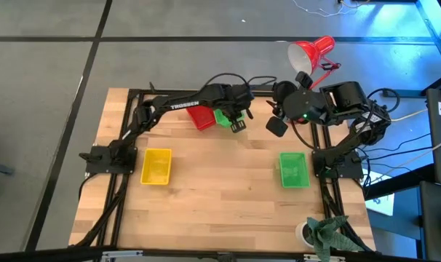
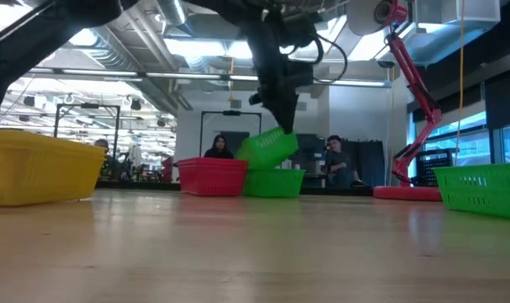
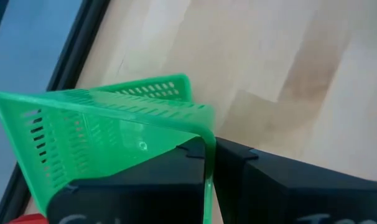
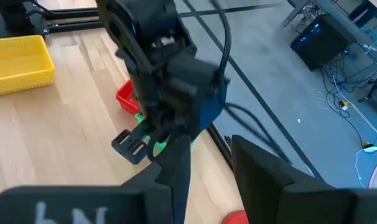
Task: Stack baskets by color
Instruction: Stack the top left green bin on the top green bin, then stack the bottom green bin on the green bin
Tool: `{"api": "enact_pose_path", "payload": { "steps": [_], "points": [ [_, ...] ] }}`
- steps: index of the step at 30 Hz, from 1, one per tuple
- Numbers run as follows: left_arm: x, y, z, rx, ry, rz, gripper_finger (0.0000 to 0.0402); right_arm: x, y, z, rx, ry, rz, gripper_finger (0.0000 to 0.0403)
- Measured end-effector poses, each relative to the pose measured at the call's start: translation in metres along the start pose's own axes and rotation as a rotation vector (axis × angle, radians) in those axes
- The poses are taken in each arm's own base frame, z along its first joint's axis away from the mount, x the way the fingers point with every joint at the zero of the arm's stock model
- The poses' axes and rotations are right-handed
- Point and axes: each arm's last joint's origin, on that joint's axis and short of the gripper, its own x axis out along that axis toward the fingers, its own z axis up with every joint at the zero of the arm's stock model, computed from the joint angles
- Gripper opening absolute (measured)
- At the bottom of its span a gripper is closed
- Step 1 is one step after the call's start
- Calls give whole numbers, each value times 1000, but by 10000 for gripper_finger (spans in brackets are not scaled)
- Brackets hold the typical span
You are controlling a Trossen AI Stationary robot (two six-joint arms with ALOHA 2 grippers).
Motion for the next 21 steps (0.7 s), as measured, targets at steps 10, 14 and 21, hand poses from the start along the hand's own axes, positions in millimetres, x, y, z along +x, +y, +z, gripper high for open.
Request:
{"api": "enact_pose_path", "payload": {
  "steps": [10,14,21],
  "points": [
    [30,-2,-5,13,51,33,4,-3,-3,-1,3,-7,2,116],
    [30,-2,-5,51,52,18,21,-3,-3,-1,1,-7,1,116],
    [30,-7,-6,91,51,-1,62,-3,-3,-1,-1,-7,2,116]
  ]
}}
